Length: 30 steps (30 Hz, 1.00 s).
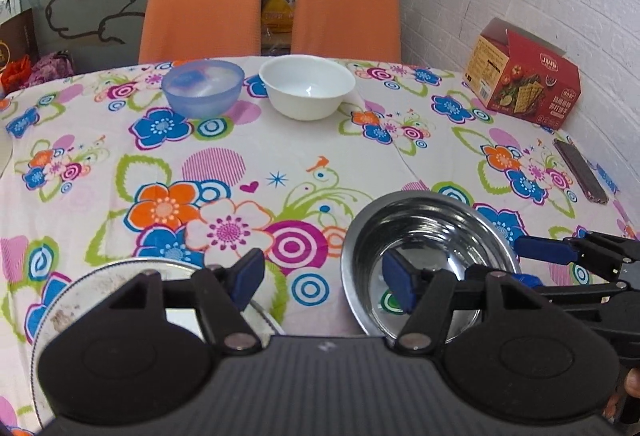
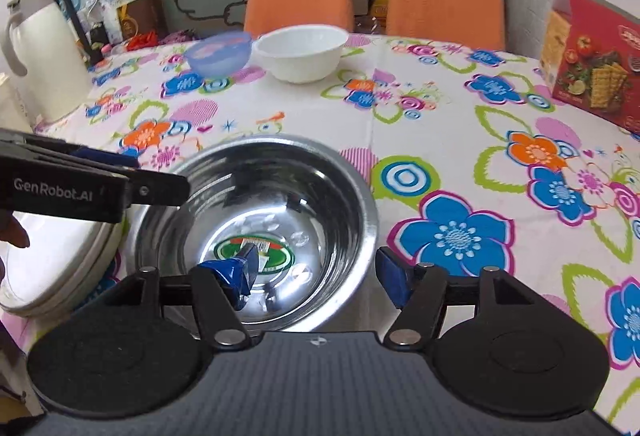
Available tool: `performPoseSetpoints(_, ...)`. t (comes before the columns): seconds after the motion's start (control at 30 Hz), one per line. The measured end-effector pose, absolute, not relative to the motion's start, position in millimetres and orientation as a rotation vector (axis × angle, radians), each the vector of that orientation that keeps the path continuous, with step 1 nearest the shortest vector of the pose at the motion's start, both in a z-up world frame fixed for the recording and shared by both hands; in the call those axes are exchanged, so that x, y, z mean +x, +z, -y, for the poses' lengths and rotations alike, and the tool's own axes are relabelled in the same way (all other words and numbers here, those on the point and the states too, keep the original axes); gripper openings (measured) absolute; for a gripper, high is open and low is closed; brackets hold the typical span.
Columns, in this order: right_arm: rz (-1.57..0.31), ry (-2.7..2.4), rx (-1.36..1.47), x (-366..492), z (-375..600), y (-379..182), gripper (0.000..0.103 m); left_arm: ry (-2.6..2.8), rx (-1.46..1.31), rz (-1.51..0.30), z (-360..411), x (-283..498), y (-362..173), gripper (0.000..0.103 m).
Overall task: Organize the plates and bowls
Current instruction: 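Carry the steel bowl beside the plate stack, lower it, open left tool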
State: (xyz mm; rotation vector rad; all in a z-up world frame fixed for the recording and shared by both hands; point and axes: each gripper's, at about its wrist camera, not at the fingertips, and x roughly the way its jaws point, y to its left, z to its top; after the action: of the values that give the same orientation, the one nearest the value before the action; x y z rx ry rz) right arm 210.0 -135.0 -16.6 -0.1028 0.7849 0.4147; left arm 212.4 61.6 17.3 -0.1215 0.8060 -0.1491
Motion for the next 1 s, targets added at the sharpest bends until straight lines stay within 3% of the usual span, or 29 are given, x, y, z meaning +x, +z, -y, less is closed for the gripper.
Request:
performPoseSetpoints(0.47,-0.564,0.451,-0.041,195,119,49,0.053,-0.103,-0.101,-0.709,-77,193,53,0.068)
performPoseSetpoints(1.0,-0.606,0.504,0.002,227,113,46,0.054,-0.084,-0.066,-0.752,-81,221,51,0.071)
